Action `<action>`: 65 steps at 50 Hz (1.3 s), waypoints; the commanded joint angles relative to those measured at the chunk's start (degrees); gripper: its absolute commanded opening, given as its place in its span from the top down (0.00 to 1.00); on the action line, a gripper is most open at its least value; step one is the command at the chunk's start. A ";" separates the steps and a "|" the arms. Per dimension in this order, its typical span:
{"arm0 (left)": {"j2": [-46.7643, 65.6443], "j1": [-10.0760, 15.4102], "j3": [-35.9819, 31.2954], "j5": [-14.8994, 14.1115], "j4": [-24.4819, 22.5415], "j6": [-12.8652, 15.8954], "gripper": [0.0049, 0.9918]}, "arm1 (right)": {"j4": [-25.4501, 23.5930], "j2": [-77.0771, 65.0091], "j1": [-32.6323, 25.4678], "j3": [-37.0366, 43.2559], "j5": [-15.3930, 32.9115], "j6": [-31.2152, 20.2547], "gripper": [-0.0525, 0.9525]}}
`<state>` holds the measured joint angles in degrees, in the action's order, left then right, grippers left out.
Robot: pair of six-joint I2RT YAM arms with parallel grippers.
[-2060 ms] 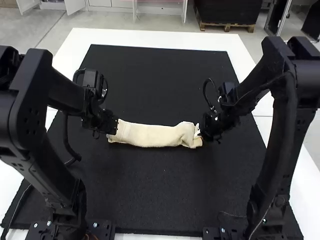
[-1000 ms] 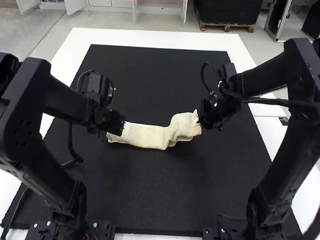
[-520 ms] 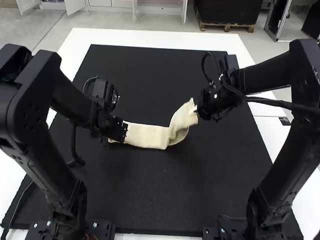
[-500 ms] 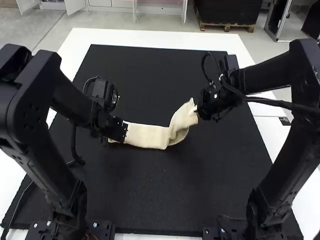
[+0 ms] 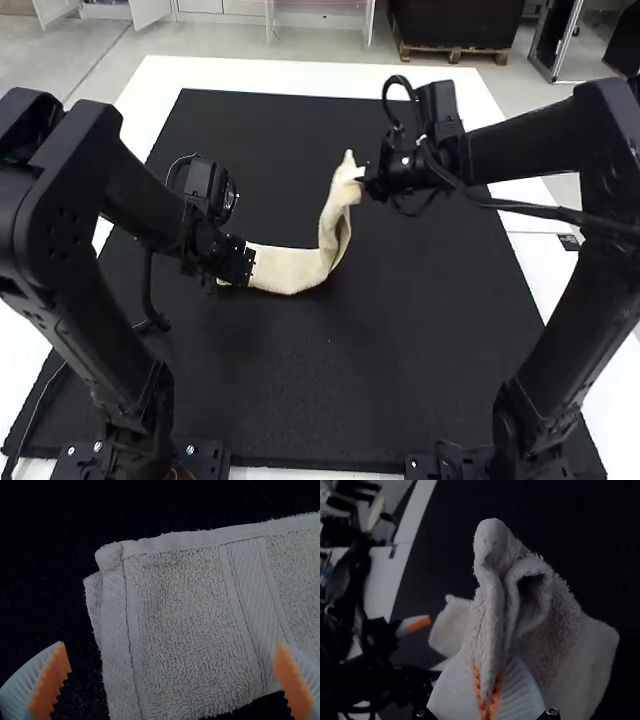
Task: Fold the towel.
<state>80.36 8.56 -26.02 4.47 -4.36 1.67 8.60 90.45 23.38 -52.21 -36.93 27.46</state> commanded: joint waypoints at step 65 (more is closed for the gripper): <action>-6.18 -11.98 -0.52 0.72 -1.62 -4.48 0.03 | 5.99 15.80 17.14 -10.46 0.01 3.30 0.97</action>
<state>75.31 -2.79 -26.02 4.73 -5.50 -2.24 14.20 104.49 39.86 -60.20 -36.84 30.48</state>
